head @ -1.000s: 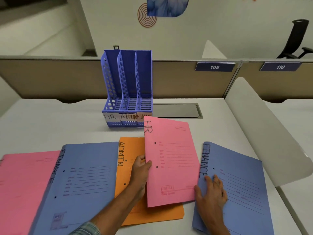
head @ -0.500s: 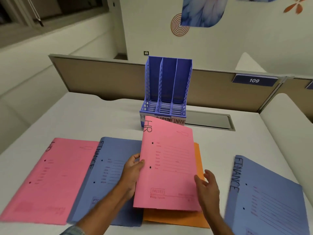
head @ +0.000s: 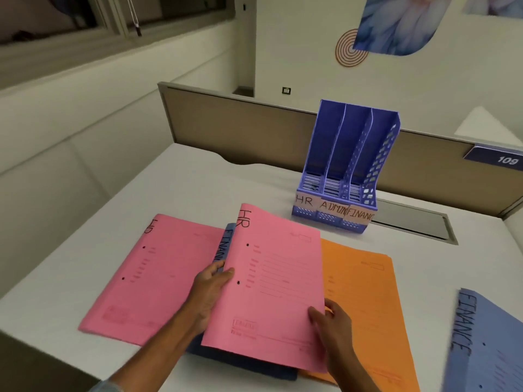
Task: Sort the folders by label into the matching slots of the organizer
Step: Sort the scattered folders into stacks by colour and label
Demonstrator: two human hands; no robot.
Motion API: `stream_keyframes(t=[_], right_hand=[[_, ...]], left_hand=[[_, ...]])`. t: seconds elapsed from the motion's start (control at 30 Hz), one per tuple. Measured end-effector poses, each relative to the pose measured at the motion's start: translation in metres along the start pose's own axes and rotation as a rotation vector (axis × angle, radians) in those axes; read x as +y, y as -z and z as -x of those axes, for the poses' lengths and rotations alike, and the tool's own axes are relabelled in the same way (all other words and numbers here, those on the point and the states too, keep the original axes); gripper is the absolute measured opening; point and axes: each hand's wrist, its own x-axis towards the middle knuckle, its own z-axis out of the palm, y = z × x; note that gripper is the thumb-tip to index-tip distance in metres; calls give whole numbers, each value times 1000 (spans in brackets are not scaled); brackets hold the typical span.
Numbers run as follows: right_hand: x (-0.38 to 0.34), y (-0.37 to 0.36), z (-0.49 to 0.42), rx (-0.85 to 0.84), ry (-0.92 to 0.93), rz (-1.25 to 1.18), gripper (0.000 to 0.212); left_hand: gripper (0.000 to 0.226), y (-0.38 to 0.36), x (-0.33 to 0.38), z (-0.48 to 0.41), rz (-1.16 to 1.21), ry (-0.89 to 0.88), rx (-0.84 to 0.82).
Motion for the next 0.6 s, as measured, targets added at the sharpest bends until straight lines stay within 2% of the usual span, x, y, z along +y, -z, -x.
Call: stream_keyframes(t=[0.23, 0.33, 0.47, 0.6], right_hand=[[-10, -90, 32, -156, 121, 148, 27], [-15, -127, 45, -262, 132, 198, 32], [-22, -173, 59, -308, 152, 229, 38], [-24, -211, 71, -336, 172, 266, 45]], left_hand=[[29, 97, 27, -8, -167, -83, 130], [45, 141, 36, -14, -220, -125, 191], [61, 192, 46, -23, -295, -150, 223], [49, 230, 48, -32, -341, -151, 242]])
